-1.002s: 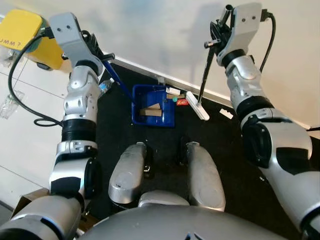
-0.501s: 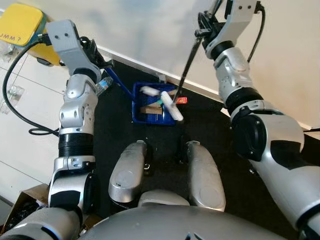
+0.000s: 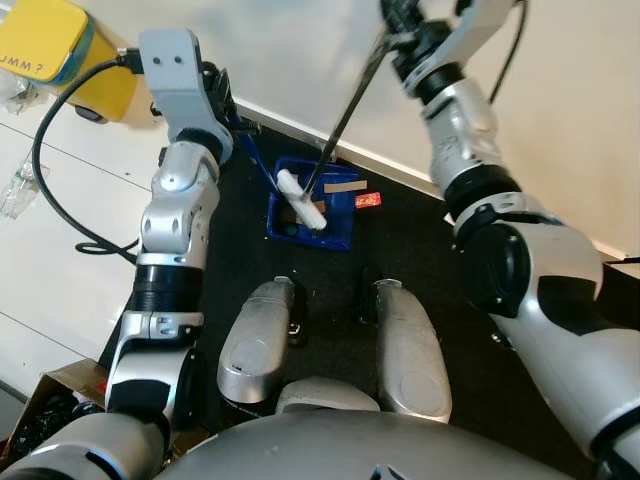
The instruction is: Sweep floor
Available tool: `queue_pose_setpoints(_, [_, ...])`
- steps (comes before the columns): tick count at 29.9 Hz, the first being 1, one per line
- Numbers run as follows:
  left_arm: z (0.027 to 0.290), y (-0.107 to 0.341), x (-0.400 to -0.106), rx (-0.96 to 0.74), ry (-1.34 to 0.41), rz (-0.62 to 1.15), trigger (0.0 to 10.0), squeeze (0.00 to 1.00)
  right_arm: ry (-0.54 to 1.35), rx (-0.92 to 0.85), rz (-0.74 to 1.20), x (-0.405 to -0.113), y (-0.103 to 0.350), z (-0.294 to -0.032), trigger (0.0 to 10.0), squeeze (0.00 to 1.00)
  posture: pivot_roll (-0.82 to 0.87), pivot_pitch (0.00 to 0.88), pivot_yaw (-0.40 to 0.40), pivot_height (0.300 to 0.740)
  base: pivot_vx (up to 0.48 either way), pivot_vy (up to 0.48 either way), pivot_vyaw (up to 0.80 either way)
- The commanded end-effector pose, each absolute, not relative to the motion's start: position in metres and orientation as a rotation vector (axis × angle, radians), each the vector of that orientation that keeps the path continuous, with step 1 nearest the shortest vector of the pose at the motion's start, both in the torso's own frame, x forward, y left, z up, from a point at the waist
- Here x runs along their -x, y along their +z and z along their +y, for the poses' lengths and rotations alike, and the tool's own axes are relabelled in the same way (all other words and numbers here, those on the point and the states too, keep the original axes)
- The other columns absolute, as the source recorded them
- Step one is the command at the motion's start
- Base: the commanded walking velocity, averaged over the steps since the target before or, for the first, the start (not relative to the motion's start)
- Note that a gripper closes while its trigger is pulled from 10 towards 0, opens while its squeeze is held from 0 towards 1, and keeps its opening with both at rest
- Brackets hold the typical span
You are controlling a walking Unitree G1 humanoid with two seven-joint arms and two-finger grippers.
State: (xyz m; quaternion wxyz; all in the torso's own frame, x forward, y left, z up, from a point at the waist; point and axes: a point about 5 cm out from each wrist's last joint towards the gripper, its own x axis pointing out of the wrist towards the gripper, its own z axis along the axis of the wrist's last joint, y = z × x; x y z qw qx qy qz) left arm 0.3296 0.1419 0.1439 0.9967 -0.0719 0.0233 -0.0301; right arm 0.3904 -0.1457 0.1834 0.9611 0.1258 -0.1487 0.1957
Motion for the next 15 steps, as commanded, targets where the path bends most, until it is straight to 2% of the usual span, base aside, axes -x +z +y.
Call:
queue_pose_setpoints(1, [0.144, 0.133, -0.331, 0.216, -0.023, 0.098, 10.0, 0.0, 0.373, -0.222, -0.414, -0.386, 0.195, -0.16, 10.0, 0.0, 0.36, 0.244, 0.039, 0.74, 0.0, 0.0, 0.0])
queue_pose_setpoints(6, [0.156, 0.136, -0.335, 0.243, 0.036, 0.089, 10.0, 0.0, 0.36, -0.161, -0.462, -0.379, 0.198, -0.176, 10.0, 0.0, 0.34, 0.234, 0.02, 0.74, 0.0, 0.0, 0.0])
queue_pose_setpoints(9, [0.165, 0.143, -0.338, 0.178, 0.076, 0.061, 10.0, 0.0, 0.359, -0.095, -0.451, -0.373, 0.192, -0.186, 10.0, 0.0, 0.32, 0.233, 0.019, 0.74, 0.0, 0.0, 0.0])
queue_pose_setpoints(15, [0.166, 0.157, -0.349, 0.056, 0.091, 0.004, 10.0, 0.0, 0.334, -0.085, -0.349, -0.366, 0.165, -0.194, 10.0, 0.0, 0.32, 0.224, 0.039, 0.74, 0.0, 0.0, 0.0])
